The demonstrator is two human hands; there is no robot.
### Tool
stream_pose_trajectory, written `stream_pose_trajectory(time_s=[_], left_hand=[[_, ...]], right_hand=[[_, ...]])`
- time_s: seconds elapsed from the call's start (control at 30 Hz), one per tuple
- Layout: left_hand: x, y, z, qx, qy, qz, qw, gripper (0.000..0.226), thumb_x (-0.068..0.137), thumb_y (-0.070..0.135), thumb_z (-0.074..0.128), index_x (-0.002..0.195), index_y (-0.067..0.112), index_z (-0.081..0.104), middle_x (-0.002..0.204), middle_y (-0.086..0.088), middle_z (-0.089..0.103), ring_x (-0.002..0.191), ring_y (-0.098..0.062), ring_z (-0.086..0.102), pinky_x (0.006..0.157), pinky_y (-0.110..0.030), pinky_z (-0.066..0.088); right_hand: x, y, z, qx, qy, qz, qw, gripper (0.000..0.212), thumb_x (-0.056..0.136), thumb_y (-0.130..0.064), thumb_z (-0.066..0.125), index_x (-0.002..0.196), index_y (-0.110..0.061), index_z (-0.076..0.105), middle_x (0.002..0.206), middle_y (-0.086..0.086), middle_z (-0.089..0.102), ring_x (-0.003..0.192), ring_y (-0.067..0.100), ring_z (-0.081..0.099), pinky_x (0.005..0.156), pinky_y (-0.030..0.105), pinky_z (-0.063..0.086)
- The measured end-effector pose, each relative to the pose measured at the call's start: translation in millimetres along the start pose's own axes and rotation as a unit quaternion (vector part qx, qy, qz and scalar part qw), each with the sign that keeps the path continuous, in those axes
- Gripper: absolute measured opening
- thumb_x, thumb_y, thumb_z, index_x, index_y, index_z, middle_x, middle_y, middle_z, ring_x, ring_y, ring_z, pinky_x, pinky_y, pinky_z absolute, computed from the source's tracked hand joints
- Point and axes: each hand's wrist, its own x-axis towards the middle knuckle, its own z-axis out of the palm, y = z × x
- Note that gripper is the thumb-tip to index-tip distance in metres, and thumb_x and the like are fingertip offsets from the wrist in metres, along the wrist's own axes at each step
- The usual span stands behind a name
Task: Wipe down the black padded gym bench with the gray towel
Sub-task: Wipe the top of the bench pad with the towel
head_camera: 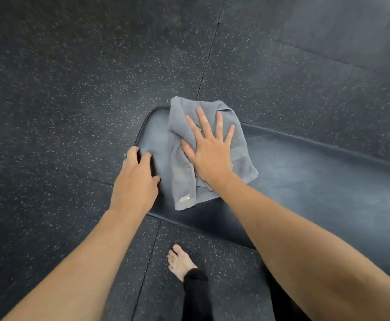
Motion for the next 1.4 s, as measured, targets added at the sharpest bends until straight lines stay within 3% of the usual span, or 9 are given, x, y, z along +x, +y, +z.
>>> stream_pose_trajectory(time_s=[0.17,0.3,0.4,0.53,0.63,0.87,1.2,1.3,1.4], left_hand=[[-9.1,40.1,14.7,0.057,-0.06,-0.055,0.995,0.09,0.092,0.03,0.073,0.158,0.012,0.014,0.169,-0.012,-0.007,0.156,-0.038,-0.006,0.121,-0.061,0.024],[-11.6,106.7,40.1,0.025,-0.095,0.014,0.995,0.092,0.091,0.014,0.073,0.159,0.028,0.013,0.169,-0.004,-0.017,0.156,-0.038,-0.011,0.118,-0.063,0.026],[-4.2,141.0,56.0,0.006,-0.167,-0.004,0.986,0.1,0.094,0.001,0.064,0.161,0.037,-0.001,0.165,-0.003,-0.034,0.152,-0.043,-0.025,0.119,-0.07,0.018],[-1.1,141.9,71.4,0.038,-0.238,-0.011,0.97,0.137,0.075,0.056,0.081,0.148,0.047,-0.033,0.147,-0.007,-0.06,0.136,-0.047,-0.05,0.111,-0.078,-0.008],[-5.6,142.8,82.6,0.058,-0.207,-0.023,0.976,0.153,0.053,0.079,0.079,0.145,0.047,-0.038,0.146,-0.006,-0.06,0.136,-0.047,-0.05,0.109,-0.078,-0.013],[-12.1,152.0,90.8,0.08,-0.172,-0.04,0.981,0.155,0.048,0.081,0.079,0.149,0.048,-0.034,0.153,-0.004,-0.053,0.142,-0.046,-0.043,0.11,-0.077,-0.013],[-14.5,159.3,95.7,0.103,-0.159,-0.052,0.981,0.154,0.05,0.077,0.081,0.148,0.048,-0.034,0.155,-0.005,-0.05,0.145,-0.044,-0.04,0.112,-0.076,-0.012],[-15.6,160.5,96.1,0.11,-0.152,-0.057,0.981,0.153,0.051,0.075,0.083,0.148,0.049,-0.034,0.156,-0.005,-0.049,0.145,-0.042,-0.04,0.112,-0.075,-0.013],[-20.0,173.6,94.5,0.111,-0.152,-0.08,0.979,0.151,0.059,0.061,0.089,0.152,0.046,-0.029,0.159,-0.007,-0.045,0.147,-0.043,-0.036,0.115,-0.073,-0.009]], right_hand=[[-46.4,107.8,-17.9,0.029,0.016,0.125,0.992,0.068,0.098,-0.063,0.022,0.16,-0.035,0.027,0.172,-0.008,0.014,0.158,0.04,-0.001,0.12,0.072,0.002],[-113.4,126.0,-14.9,0.024,0.016,0.147,0.989,0.067,0.099,-0.058,0.029,0.161,-0.034,0.023,0.173,-0.004,0.01,0.157,0.044,-0.002,0.119,0.075,0.005],[-181.4,101.7,2.3,-0.005,-0.003,0.099,0.995,0.074,0.095,-0.056,0.038,0.162,-0.033,0.019,0.173,0.003,0.011,0.155,0.05,0.001,0.118,0.076,0.007],[-245.9,106.6,18.7,-0.062,-0.029,0.001,0.998,0.08,0.088,-0.058,0.045,0.16,-0.029,0.025,0.172,0.004,0.011,0.154,0.051,0.008,0.116,0.076,0.015],[-255.4,153.4,9.8,-0.066,-0.02,-0.003,0.998,0.077,0.089,-0.055,0.045,0.16,-0.03,0.026,0.171,0.002,0.02,0.155,0.047,0.011,0.118,0.074,0.013],[-277.1,240.3,-14.6,0.031,0.015,0.165,0.986,0.07,0.095,-0.052,0.04,0.159,-0.027,0.028,0.171,0.002,0.02,0.157,0.044,0.003,0.12,0.072,0.008],[-190.1,229.7,-23.4,0.046,0.053,0.201,0.977,0.068,0.098,-0.059,0.035,0.16,-0.032,0.028,0.171,0.001,0.018,0.155,0.05,0.003,0.115,0.079,0.007],[-127.0,235.3,-35.5,0.055,0.048,0.169,0.983,0.079,0.093,-0.073,0.031,0.161,-0.033,0.027,0.172,-0.001,0.012,0.156,0.049,-0.002,0.116,0.076,-0.004],[-103.1,256.4,-42.0,0.023,0.043,0.11,0.993,0.074,0.095,-0.071,0.032,0.159,-0.034,0.03,0.171,-0.002,0.018,0.157,0.046,0.004,0.119,0.074,0.001]])
